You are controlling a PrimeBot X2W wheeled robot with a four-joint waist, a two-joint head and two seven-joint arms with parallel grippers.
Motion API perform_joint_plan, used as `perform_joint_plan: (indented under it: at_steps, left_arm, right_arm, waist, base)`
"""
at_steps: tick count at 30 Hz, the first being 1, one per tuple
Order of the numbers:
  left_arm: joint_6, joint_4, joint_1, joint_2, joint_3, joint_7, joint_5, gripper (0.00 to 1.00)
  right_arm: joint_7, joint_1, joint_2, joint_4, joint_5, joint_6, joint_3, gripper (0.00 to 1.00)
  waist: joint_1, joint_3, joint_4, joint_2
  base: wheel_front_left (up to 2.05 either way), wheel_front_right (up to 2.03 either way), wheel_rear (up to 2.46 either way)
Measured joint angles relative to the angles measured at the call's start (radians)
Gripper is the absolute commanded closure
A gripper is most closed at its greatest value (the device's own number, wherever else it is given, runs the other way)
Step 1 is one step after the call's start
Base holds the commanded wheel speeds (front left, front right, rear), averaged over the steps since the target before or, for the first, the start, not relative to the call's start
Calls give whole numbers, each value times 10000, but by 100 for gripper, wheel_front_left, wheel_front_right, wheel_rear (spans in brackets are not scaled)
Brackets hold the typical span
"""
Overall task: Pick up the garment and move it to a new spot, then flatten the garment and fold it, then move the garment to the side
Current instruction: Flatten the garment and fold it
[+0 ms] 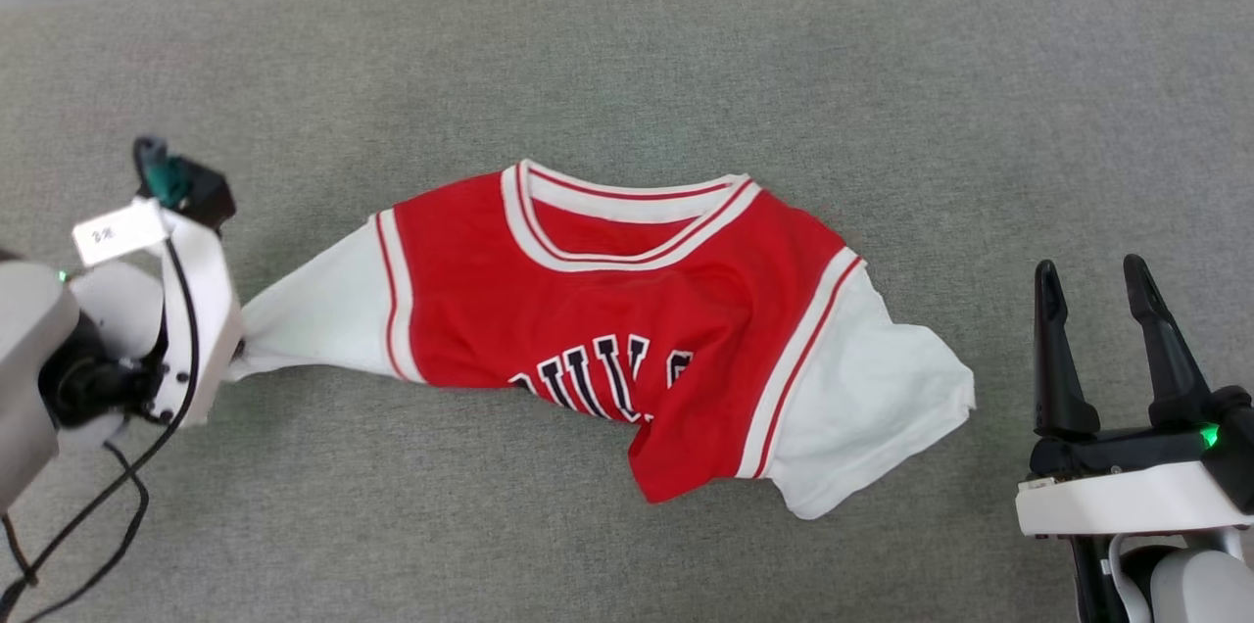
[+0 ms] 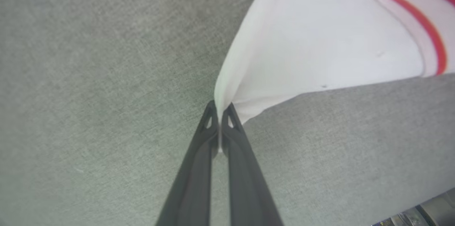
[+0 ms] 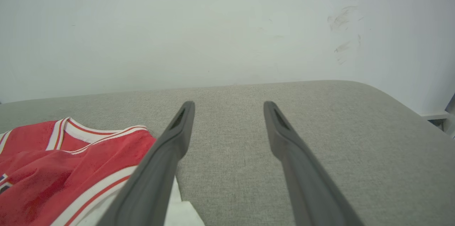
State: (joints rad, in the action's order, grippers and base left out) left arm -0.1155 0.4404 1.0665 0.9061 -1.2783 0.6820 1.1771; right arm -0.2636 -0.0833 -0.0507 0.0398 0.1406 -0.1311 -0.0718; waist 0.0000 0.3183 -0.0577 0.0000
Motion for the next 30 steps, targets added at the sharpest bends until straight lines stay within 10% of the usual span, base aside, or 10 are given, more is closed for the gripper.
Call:
perform_joint_plan:
  at_steps: [6,8,30]
  left_arm:
    - [25,836,-567,-291,119,-533,343,100]
    - [25,1007,-587,-456,159,-832,307,0]
    - [-79,706,445,-612,153,424,-523,0]
  right_arm:
    - [0,0,0,-12,-90,0,-63,0]
    - [0,13,0,-21,-104,0,-109,0]
    - [0,208,-2,36,-119,2,0,0]
  waist:
    - [0,-6,-75,0]
    - [0,-69,-55,0]
    - [0,-160,66,0]
  base:
    - [0,0,0]
    - [0,0,0]
    - [0,0,0]
